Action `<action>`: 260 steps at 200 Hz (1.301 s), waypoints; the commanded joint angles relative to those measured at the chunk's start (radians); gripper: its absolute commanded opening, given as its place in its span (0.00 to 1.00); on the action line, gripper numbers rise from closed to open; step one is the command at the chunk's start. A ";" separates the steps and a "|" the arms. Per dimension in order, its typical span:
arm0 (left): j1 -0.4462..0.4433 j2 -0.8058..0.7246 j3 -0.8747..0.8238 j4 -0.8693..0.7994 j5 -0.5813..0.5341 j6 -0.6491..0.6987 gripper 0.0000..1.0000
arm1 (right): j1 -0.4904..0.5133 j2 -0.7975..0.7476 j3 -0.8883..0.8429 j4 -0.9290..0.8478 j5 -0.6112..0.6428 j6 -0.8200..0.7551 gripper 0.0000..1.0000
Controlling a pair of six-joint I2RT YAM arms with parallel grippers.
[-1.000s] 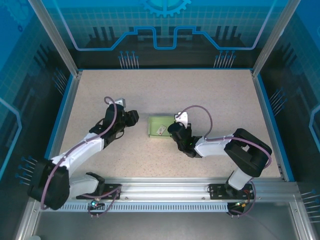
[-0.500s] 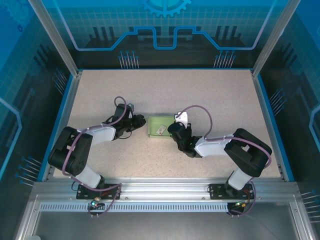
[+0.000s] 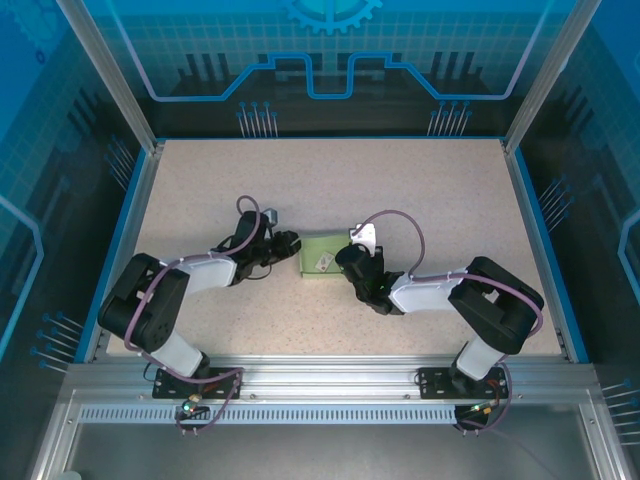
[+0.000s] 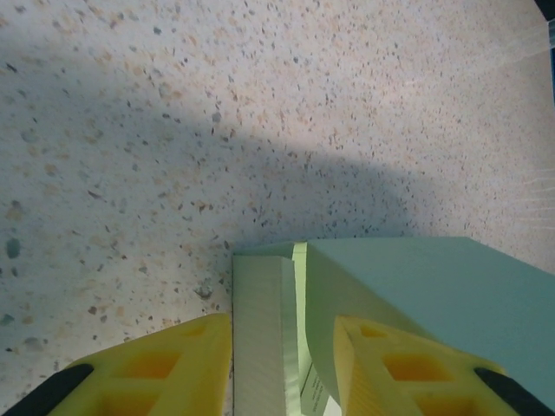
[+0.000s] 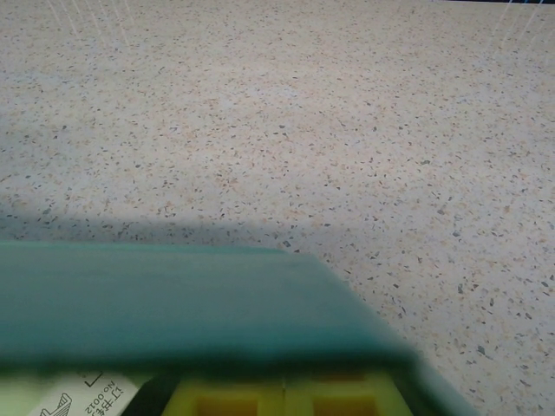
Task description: Fold the paper box
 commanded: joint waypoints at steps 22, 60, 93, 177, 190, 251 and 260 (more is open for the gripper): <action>-0.026 0.022 -0.040 0.027 -0.018 0.014 0.37 | 0.001 0.022 -0.002 -0.045 -0.034 -0.012 0.00; -0.021 -0.038 -0.036 -0.018 -0.101 0.055 0.38 | 0.003 0.017 -0.024 -0.030 -0.030 -0.037 0.00; -0.005 -0.082 -0.033 -0.056 -0.160 0.082 0.40 | 0.005 0.025 -0.038 -0.004 -0.021 -0.075 0.00; 0.070 -0.247 0.042 -0.180 -0.233 0.190 0.49 | 0.023 0.034 -0.021 0.007 0.004 -0.142 0.00; 0.066 -0.259 0.085 -0.192 -0.193 0.232 0.50 | 0.024 0.037 -0.018 0.009 0.004 -0.147 0.00; -0.023 -0.149 0.345 -0.398 -0.071 0.527 0.54 | 0.026 0.046 -0.007 0.018 0.010 -0.164 0.00; -0.035 -0.122 0.391 -0.452 -0.047 0.560 0.54 | 0.025 0.048 -0.006 0.019 0.011 -0.170 0.00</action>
